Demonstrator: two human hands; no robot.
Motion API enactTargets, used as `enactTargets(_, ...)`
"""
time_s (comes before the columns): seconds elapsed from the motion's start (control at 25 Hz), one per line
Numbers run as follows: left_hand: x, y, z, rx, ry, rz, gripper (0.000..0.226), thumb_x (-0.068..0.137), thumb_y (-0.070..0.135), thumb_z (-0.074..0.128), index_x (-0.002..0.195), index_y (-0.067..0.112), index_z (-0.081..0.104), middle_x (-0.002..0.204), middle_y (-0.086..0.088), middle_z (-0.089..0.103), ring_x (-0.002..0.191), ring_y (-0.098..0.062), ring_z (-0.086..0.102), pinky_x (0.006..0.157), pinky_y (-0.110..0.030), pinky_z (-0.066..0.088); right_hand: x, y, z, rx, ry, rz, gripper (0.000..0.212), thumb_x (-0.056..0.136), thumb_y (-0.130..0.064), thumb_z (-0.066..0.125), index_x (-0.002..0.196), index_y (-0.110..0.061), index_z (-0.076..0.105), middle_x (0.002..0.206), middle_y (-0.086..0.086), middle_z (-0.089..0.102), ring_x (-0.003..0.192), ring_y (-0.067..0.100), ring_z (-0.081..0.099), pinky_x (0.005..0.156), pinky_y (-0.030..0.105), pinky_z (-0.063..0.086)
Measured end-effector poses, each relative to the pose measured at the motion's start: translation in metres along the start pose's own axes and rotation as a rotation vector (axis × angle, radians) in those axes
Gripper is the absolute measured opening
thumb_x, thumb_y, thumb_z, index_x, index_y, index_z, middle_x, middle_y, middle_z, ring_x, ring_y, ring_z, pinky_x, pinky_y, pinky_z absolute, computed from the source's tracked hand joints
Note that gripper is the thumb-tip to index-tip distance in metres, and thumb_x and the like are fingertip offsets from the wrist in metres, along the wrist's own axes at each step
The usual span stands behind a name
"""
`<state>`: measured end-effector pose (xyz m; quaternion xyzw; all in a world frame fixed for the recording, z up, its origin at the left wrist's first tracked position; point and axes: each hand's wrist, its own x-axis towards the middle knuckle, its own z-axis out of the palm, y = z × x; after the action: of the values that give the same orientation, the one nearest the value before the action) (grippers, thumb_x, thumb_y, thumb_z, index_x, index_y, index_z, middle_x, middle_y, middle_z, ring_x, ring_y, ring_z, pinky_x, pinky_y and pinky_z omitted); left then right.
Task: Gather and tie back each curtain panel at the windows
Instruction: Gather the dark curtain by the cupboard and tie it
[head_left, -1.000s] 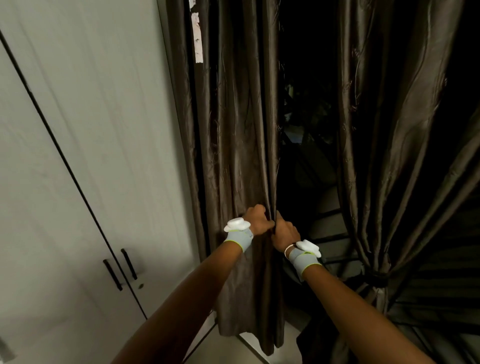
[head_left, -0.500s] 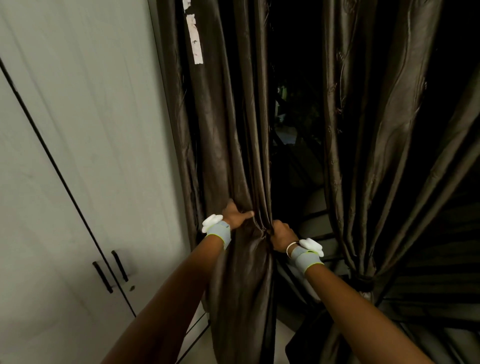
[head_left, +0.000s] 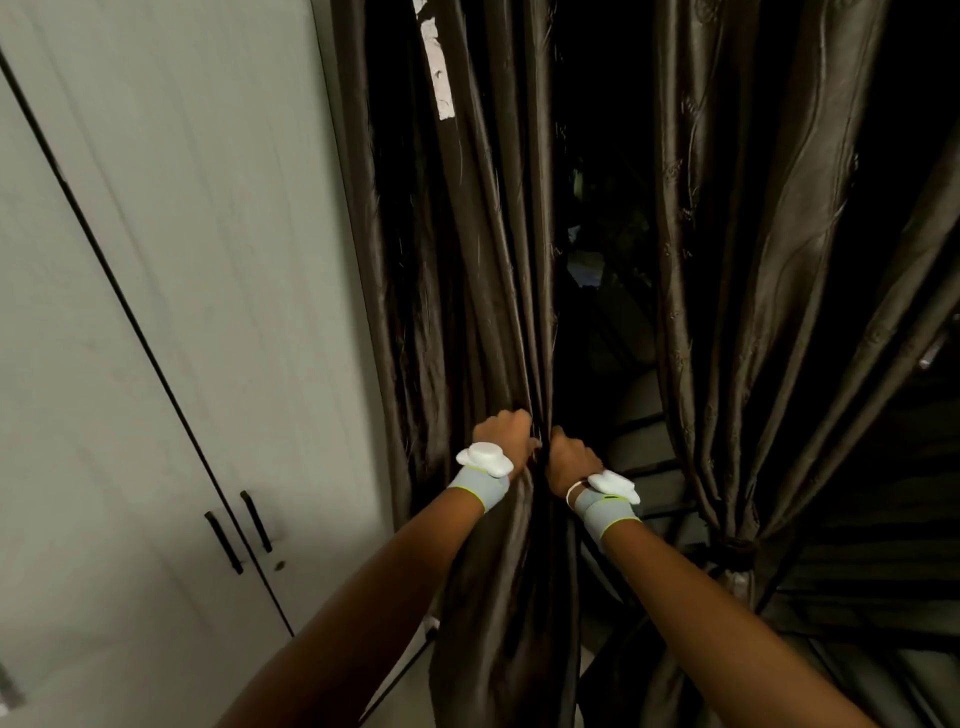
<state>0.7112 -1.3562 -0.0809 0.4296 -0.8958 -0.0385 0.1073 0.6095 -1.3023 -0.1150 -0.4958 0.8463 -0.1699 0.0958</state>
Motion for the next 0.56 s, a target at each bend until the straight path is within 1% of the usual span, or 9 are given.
enactTargets(0.08,-0.001,0.002,-0.001,0.042,0.004,0.000,0.028,0.095,0.025,0.049,0.114,0.004,0.054,0.120,-0.020,0.059,0.109,-0.040,0.058,0.082,-0.042,0.046,-0.003,-0.012,0.002,0.071,-0.061,-0.053,0.046,0.091,-0.030,0.051,0.132,-0.011,0.041,0.126,0.022,0.058,0.113,0.043,0.058,0.091,0.045,0.050)
enactTargets(0.16,-0.004,0.000,-0.004,0.062,0.023,-0.019,0.025,0.094,0.018,0.047,0.112,0.004,0.055,0.118,-0.019,0.060,0.107,-0.040,0.059,0.081,-0.041,0.047,-0.008,-0.019,0.005,0.131,-0.147,-0.099,0.062,0.082,-0.033,0.061,0.135,-0.014,0.036,0.128,0.018,0.059,0.114,0.041,0.058,0.092,0.044,0.051)
enactTargets(0.24,-0.008,-0.007,-0.004,0.027,-0.020,-0.030,0.023,0.092,0.016,0.048,0.110,0.002,0.054,0.118,-0.020,0.059,0.107,-0.041,0.059,0.081,-0.041,0.047,-0.011,-0.022,0.007,0.195,-0.194,-0.117,0.076,0.075,-0.044,0.067,0.137,-0.016,0.035,0.128,0.014,0.059,0.114,0.038,0.059,0.092,0.041,0.051)
enactTargets(0.28,-0.009,-0.010,-0.002,-0.009,-0.067,-0.030,0.025,0.091,0.016,0.051,0.110,0.001,0.053,0.118,-0.021,0.058,0.108,-0.042,0.058,0.081,-0.041,0.046,-0.012,-0.022,0.009,0.197,-0.195,-0.128,0.076,0.075,-0.046,0.066,0.138,-0.017,0.035,0.128,0.014,0.059,0.115,0.037,0.059,0.092,0.039,0.051)
enactTargets(0.36,-0.009,-0.019,0.006,-0.150,-0.168,-0.034,0.029,0.087,0.018,0.058,0.110,-0.001,0.053,0.117,-0.024,0.059,0.108,-0.041,0.058,0.084,-0.041,0.047,-0.013,-0.021,0.011,0.159,-0.157,-0.145,0.066,0.080,-0.040,0.061,0.138,-0.022,0.036,0.130,0.014,0.058,0.118,0.039,0.057,0.094,0.041,0.050)
enactTargets(0.44,-0.005,-0.028,0.010,-0.294,-0.252,-0.025,0.025,0.081,0.017,0.069,0.100,0.003,0.059,0.111,-0.021,0.065,0.107,-0.035,0.062,0.087,-0.037,0.049,-0.012,-0.016,0.015,0.117,-0.117,-0.134,0.056,0.085,-0.032,0.057,0.138,-0.025,0.039,0.130,0.017,0.057,0.118,0.041,0.055,0.095,0.043,0.049)
enactTargets(0.52,0.000,-0.037,0.003,-0.312,-0.349,-0.034,0.014,0.079,0.012,0.071,0.090,0.007,0.065,0.105,-0.015,0.071,0.105,-0.028,0.066,0.089,-0.032,0.051,-0.011,-0.010,0.017,0.062,-0.105,-0.119,0.048,0.090,-0.029,0.054,0.136,-0.018,0.043,0.131,0.021,0.054,0.119,0.043,0.053,0.096,0.043,0.047)
enactTargets(0.56,0.004,-0.041,-0.001,-0.302,-0.335,-0.051,0.014,0.079,0.013,0.070,0.092,0.007,0.069,0.105,-0.013,0.072,0.104,-0.027,0.066,0.089,-0.031,0.052,-0.009,-0.006,0.017,0.043,-0.105,-0.107,0.044,0.093,-0.029,0.052,0.134,-0.014,0.044,0.131,0.022,0.053,0.119,0.044,0.052,0.097,0.043,0.046)
